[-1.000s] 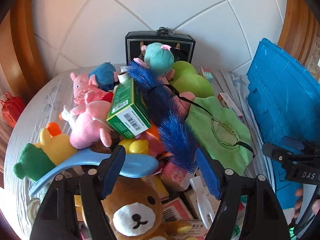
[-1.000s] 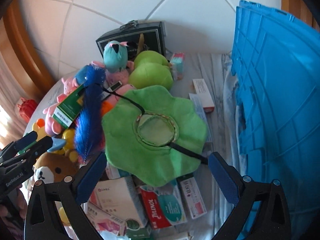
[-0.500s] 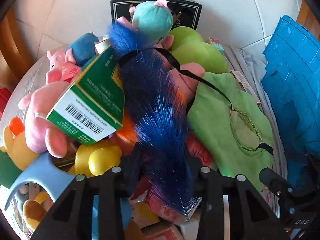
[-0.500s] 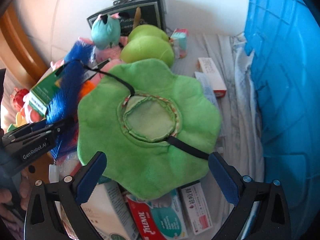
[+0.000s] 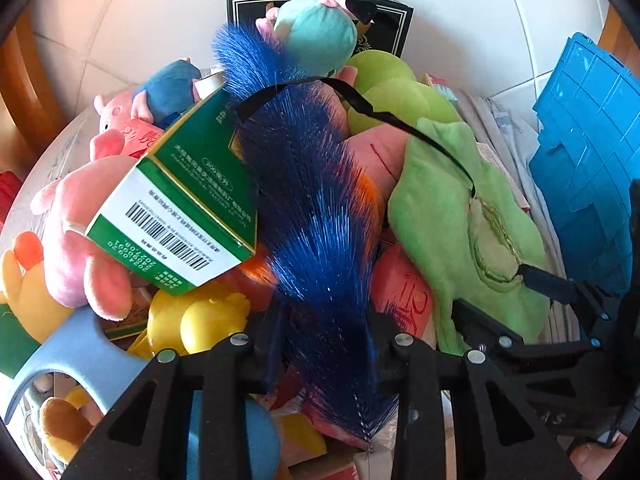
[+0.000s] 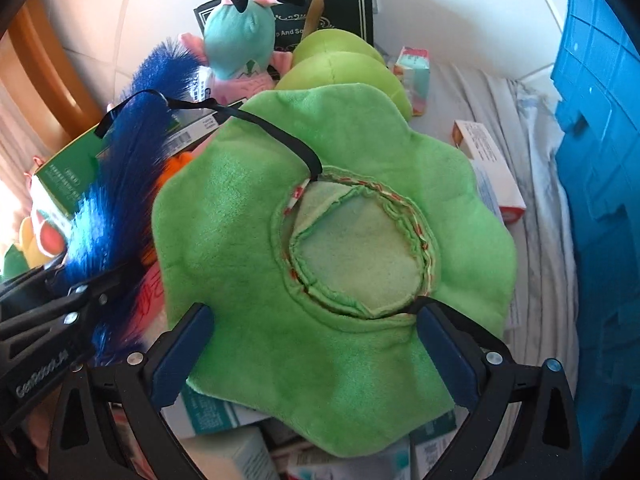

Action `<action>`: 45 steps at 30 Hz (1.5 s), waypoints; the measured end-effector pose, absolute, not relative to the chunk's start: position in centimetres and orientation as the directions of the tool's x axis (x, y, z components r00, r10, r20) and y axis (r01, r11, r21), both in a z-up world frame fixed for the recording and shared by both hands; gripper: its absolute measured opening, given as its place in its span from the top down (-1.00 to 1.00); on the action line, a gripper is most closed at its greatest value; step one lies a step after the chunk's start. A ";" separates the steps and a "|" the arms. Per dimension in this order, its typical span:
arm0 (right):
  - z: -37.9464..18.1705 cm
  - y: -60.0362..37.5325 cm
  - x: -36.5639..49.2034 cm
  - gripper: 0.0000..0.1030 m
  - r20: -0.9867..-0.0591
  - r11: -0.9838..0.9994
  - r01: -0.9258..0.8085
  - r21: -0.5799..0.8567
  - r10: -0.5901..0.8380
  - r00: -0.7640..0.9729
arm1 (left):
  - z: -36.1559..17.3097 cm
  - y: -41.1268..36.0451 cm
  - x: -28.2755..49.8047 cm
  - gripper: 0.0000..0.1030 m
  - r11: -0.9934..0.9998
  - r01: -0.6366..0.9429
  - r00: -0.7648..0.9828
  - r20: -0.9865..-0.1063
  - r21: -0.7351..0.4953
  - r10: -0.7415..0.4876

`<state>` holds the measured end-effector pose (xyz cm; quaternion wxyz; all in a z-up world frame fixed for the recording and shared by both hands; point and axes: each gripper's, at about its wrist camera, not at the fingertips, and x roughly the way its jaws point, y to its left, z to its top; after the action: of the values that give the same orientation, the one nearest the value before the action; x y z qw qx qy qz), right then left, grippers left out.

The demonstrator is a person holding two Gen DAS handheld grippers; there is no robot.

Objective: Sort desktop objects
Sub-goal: 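Grasp the blue bristle brush with the left tool while the right tool grasps the green plush, then lift the blue brush and green plush and carry both over the blue crate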

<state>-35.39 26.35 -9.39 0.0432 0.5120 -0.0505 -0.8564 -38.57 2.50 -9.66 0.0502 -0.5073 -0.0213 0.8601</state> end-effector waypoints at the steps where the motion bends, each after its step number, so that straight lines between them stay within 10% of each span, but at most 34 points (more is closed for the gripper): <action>1: -9.4 26.4 -35.4 -1.00 -0.872 -0.991 0.016 0.134 -0.126 -0.473 | -9.7 2.4 -38.6 0.37 -0.994 -0.063 -0.479 -0.871 -0.089 0.108; 25: -10.4 27.0 -38.4 -0.95 -0.824 -0.922 0.000 0.386 -0.345 -0.449 | -10.4 0.9 -39.5 0.36 -0.992 -0.009 -0.489 -0.865 -0.126 0.114; 36: -7.0 24.5 -36.8 0.65 -0.799 -0.941 0.078 0.330 -0.322 -0.508 | -9.2 1.7 -38.0 0.65 -0.992 -0.090 -0.535 -0.836 -0.087 0.122; 45: 0.0 23.9 -33.0 0.73 -0.701 -0.950 0.130 0.285 -0.299 -0.647 | -3.6 1.1 -34.2 0.66 -0.992 -0.114 -0.648 -0.753 -0.053 0.114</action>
<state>-32.98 23.88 0.03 0.1191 0.4027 -0.1047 -0.9015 -34.25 1.13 -3.56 0.0628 -0.4149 -0.0005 0.9077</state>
